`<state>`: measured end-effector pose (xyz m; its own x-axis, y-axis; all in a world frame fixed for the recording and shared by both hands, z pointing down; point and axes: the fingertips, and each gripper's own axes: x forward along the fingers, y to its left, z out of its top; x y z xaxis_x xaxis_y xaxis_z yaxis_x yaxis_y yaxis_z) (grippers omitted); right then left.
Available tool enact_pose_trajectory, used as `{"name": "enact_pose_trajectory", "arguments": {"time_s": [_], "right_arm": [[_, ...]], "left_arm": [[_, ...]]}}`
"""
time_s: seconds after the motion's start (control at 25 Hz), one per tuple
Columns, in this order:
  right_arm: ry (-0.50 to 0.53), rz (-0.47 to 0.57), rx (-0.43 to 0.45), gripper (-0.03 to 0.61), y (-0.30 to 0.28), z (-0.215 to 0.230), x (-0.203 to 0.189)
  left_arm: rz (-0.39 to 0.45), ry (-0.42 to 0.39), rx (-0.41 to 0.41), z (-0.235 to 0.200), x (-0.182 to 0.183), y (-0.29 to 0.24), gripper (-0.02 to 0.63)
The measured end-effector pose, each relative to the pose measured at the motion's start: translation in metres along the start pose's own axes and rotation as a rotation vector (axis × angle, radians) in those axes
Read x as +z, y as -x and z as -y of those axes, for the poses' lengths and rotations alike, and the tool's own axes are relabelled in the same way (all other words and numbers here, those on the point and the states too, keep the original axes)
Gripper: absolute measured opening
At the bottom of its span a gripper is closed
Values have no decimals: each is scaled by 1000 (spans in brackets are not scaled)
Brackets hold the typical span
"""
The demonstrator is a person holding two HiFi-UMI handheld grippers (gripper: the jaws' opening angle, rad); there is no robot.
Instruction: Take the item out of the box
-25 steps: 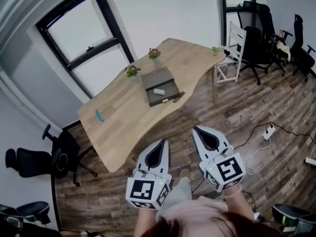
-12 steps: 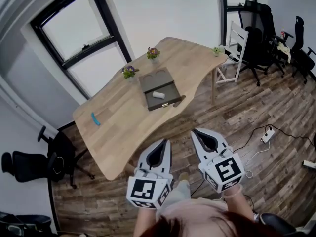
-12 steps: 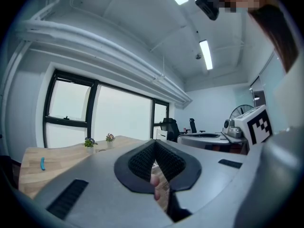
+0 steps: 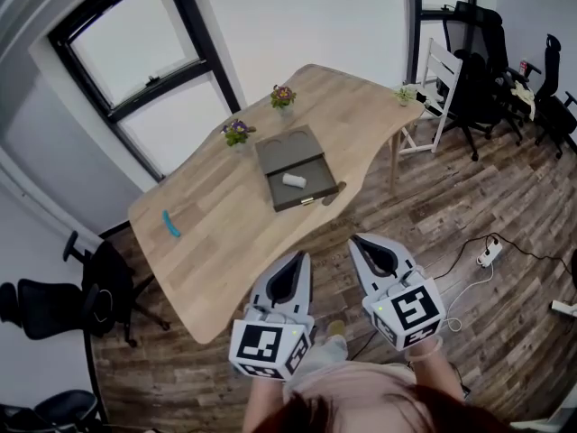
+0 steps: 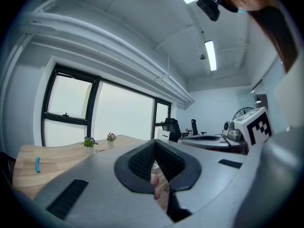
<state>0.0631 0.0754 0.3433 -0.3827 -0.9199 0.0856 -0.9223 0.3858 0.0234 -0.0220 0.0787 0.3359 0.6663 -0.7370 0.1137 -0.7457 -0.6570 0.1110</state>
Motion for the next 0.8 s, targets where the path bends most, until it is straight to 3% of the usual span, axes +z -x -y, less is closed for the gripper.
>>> {"name": "enact_pose_trajectory", "arguments": {"time_s": [0.8], "right_arm": [[33,-59,-21,-2,-107,22,-9]], "left_arm": [[-15,1,-37,-86,2,-66,-2]]}}
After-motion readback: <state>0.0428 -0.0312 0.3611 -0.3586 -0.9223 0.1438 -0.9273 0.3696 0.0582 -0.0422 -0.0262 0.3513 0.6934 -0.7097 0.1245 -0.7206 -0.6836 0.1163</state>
